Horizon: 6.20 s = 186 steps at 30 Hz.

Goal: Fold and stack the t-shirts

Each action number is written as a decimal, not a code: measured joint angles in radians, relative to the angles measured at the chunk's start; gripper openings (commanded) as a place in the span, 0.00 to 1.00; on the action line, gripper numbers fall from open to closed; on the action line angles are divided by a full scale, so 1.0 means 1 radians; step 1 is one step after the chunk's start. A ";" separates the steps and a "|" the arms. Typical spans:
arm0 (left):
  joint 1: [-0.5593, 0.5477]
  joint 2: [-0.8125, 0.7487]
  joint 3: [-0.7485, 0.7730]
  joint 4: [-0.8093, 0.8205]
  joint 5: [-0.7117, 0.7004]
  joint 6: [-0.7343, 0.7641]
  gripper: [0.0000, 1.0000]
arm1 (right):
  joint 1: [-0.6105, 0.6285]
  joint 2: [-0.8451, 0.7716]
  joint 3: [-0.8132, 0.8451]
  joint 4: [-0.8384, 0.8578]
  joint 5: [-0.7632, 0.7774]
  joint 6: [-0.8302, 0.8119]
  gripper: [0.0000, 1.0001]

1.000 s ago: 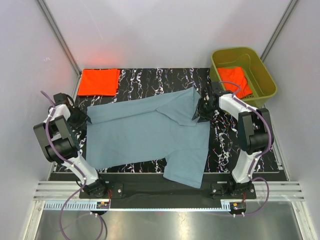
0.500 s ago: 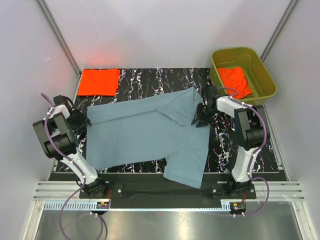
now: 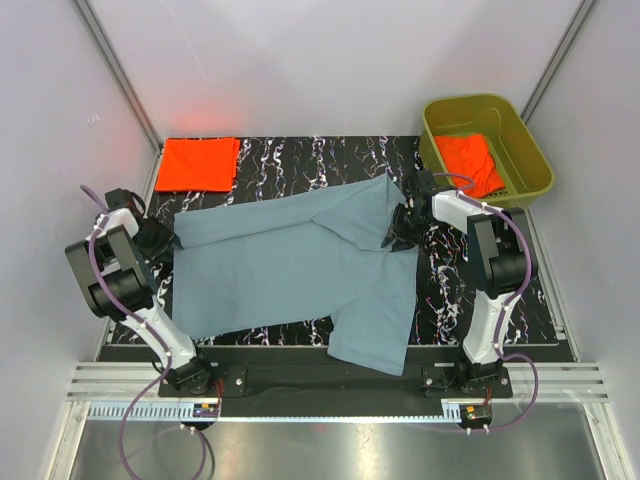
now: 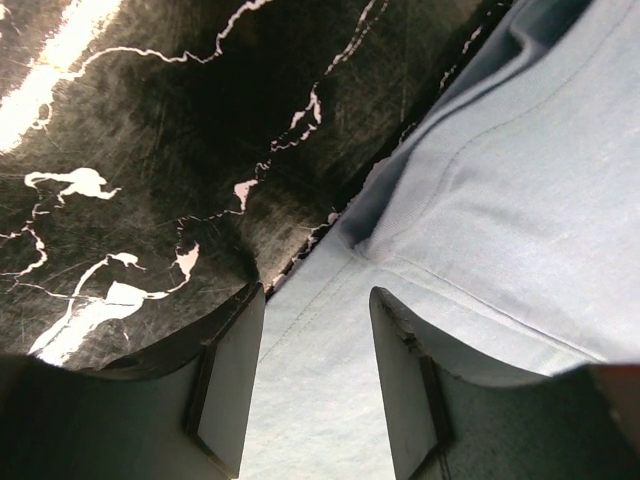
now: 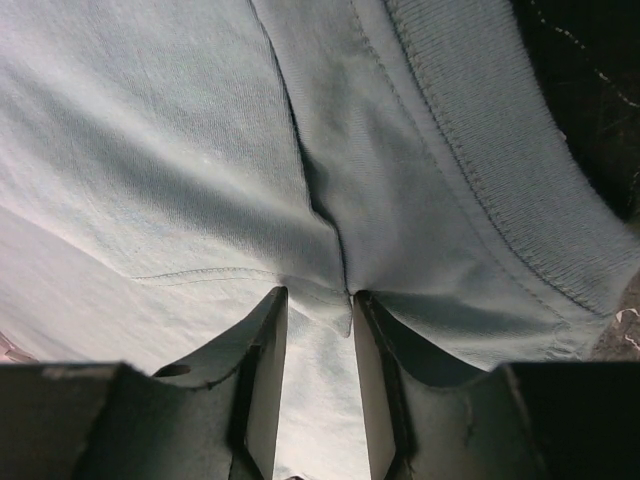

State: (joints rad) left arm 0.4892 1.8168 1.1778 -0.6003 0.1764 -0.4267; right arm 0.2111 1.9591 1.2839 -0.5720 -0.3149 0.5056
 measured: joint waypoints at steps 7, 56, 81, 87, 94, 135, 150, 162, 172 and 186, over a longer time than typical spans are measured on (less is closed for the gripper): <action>-0.004 -0.043 -0.016 0.002 0.008 0.000 0.51 | 0.000 0.000 0.003 -0.005 0.008 0.000 0.26; -0.006 -0.047 -0.012 0.017 0.003 0.008 0.52 | 0.000 -0.206 -0.027 -0.160 -0.052 0.072 0.00; -0.005 -0.054 -0.010 0.019 0.003 0.008 0.52 | 0.002 -0.265 -0.100 -0.158 -0.081 0.122 0.00; -0.005 -0.056 -0.010 0.018 0.003 0.008 0.52 | 0.002 -0.276 -0.107 -0.159 -0.099 0.117 0.00; -0.005 -0.060 -0.010 0.018 0.003 0.008 0.52 | 0.002 -0.272 -0.133 -0.159 -0.101 0.117 0.00; -0.134 -0.193 -0.119 0.005 0.063 -0.035 0.53 | 0.062 0.043 0.221 0.040 -0.183 0.040 0.46; -0.149 -0.200 -0.119 0.012 0.084 -0.042 0.53 | 0.057 0.213 0.274 0.097 -0.177 0.040 0.52; -0.149 -0.200 -0.119 0.012 0.089 -0.042 0.53 | 0.066 0.232 0.332 0.111 -0.193 0.063 0.43; -0.149 -0.200 -0.119 0.012 0.090 -0.042 0.53 | 0.076 0.232 0.334 0.132 -0.200 0.091 0.15; -0.149 -0.201 -0.119 0.012 0.090 -0.041 0.53 | 0.076 0.080 0.125 0.143 -0.219 0.462 0.00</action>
State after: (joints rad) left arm 0.3405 1.6161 1.0588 -0.5884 0.2668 -0.4679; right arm 0.2871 2.0388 1.4090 -0.4286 -0.5343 0.9672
